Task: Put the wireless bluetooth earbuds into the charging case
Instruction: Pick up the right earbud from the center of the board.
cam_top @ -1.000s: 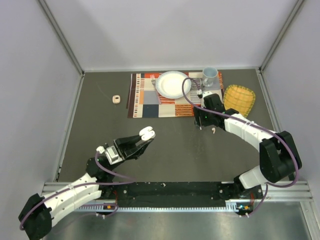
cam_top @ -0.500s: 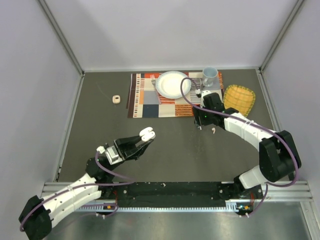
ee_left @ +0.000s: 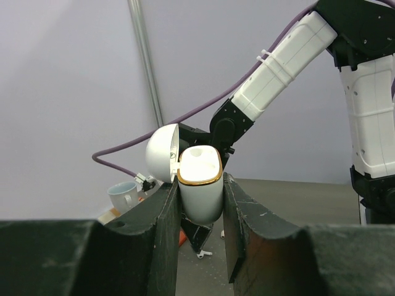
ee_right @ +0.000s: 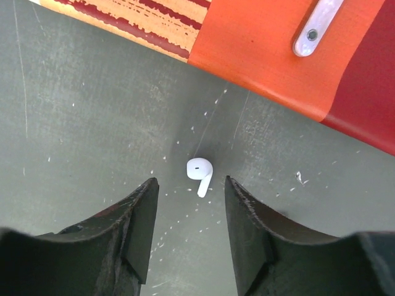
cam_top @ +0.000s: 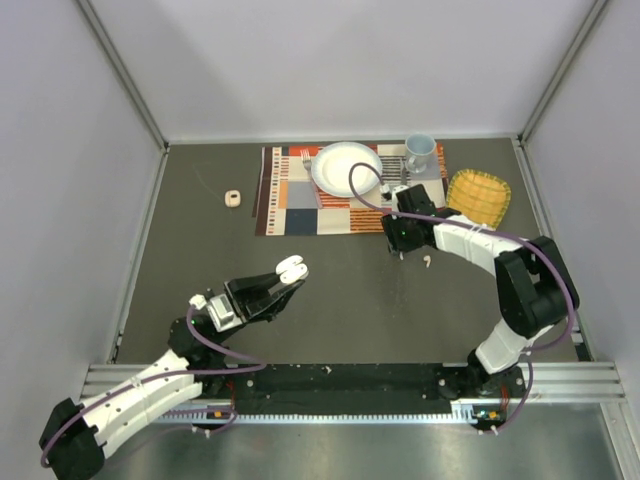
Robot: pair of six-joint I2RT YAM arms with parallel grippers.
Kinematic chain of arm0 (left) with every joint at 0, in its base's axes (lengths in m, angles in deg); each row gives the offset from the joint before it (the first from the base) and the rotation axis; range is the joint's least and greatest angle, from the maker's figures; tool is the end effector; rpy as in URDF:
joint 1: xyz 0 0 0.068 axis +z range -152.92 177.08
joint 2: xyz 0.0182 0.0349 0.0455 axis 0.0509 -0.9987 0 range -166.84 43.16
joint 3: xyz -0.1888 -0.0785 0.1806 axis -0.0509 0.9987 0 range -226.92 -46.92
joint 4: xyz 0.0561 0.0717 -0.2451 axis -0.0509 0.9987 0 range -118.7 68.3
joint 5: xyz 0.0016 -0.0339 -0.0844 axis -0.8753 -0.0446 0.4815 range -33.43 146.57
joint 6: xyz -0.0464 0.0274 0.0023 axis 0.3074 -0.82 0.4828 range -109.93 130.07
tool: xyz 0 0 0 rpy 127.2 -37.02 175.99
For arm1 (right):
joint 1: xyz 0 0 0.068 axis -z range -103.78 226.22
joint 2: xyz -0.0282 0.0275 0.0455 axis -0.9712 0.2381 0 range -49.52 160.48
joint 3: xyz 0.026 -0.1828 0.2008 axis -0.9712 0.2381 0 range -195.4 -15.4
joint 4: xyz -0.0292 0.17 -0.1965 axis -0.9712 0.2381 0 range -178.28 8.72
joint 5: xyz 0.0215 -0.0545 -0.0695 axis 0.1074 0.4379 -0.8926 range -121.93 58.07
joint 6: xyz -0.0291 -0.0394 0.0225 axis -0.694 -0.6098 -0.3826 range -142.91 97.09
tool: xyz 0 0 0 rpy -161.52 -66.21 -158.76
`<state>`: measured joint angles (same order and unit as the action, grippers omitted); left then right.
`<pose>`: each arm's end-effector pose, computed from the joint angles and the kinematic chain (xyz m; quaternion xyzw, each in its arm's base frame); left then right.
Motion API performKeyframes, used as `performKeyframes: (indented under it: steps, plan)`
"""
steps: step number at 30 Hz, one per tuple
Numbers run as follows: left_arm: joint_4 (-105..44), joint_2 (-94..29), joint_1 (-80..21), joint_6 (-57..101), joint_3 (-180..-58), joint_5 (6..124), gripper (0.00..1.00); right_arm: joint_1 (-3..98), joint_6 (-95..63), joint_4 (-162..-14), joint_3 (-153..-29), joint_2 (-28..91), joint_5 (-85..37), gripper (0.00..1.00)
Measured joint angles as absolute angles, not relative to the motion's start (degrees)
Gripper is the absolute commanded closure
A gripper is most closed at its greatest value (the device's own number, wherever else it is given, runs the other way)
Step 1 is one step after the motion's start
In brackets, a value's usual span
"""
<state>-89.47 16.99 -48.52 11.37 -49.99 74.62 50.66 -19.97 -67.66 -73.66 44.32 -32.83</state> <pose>0.0742 -0.0916 0.2550 0.2946 0.3503 -0.4161 0.7857 0.3004 0.1433 0.1920 -0.1854 0.9387 0.0643 0.2835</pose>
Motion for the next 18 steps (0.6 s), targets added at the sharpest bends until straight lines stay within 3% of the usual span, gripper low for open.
performKeyframes:
  steps: [18]
  plan:
    - [-88.2,17.1,-48.5,10.0,-50.0,74.5,1.0,50.7,-23.8,-68.2,-73.7,48.2,-32.7,0.6]
